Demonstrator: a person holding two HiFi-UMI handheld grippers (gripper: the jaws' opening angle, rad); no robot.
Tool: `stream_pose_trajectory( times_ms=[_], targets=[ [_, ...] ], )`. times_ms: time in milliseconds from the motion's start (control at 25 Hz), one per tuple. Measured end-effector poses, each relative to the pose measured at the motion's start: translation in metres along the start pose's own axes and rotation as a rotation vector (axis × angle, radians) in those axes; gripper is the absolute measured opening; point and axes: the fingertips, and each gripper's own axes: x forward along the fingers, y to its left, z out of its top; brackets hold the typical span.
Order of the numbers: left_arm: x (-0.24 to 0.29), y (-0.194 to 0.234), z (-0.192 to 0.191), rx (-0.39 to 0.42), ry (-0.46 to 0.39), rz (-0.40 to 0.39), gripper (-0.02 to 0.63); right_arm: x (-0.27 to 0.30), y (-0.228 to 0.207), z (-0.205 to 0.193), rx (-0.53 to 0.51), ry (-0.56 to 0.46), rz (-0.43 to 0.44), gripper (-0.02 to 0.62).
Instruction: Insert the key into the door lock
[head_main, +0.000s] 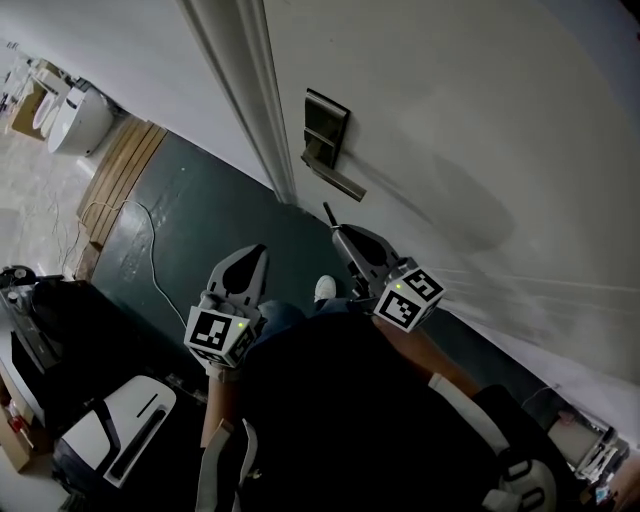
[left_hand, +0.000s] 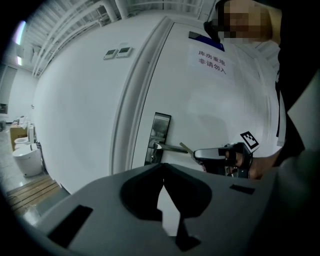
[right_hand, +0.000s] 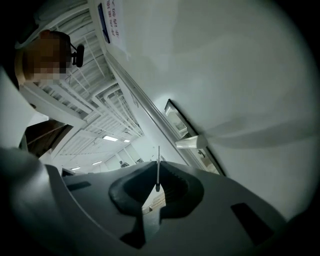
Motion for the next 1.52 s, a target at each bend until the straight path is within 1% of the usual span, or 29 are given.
stream_pose_trajectory(
  times_ms=[200, 440, 680, 840, 1040, 1120, 1320, 1520],
  targets=[
    [0.0, 0.014, 0.001, -0.006, 0.002, 0.02, 0.009, 0.02, 0.0, -0.008, 0.001, 0.033, 0.02, 0.033],
    [-0.002, 0.042, 0.0, -0.016, 0.01, -0.001, 0.009, 0.048, -0.004, -0.021, 0.026, 0.027, -0.015, 0.032],
    [-0.002, 0.085, 0.0, -0.013, 0.038, -0.056, 0.009, 0.076, -0.024, -0.03, 0.057, -0.015, -0.124, 0.032],
    [0.0, 0.11, 0.002, -0.007, 0.059, -0.113, 0.009, 0.087, -0.03, -0.038, 0.072, -0.043, -0.203, 0.033],
    [0.01, 0.135, 0.001, 0.013, 0.083, -0.192, 0.009, 0.103, -0.047, -0.05, 0.146, -0.112, -0.291, 0.033],
    [0.011, 0.146, 0.001, 0.018, 0.093, -0.219, 0.009, 0.11, -0.05, -0.053, 0.161, -0.141, -0.325, 0.033],
    [0.014, 0.163, 0.003, 0.034, 0.119, -0.289, 0.009, 0.122, -0.057, -0.058, 0.202, -0.209, -0.396, 0.033],
    [0.018, 0.17, -0.001, 0.056, 0.144, -0.347, 0.009, 0.123, -0.074, -0.062, 0.267, -0.297, -0.447, 0.033]
  ],
)
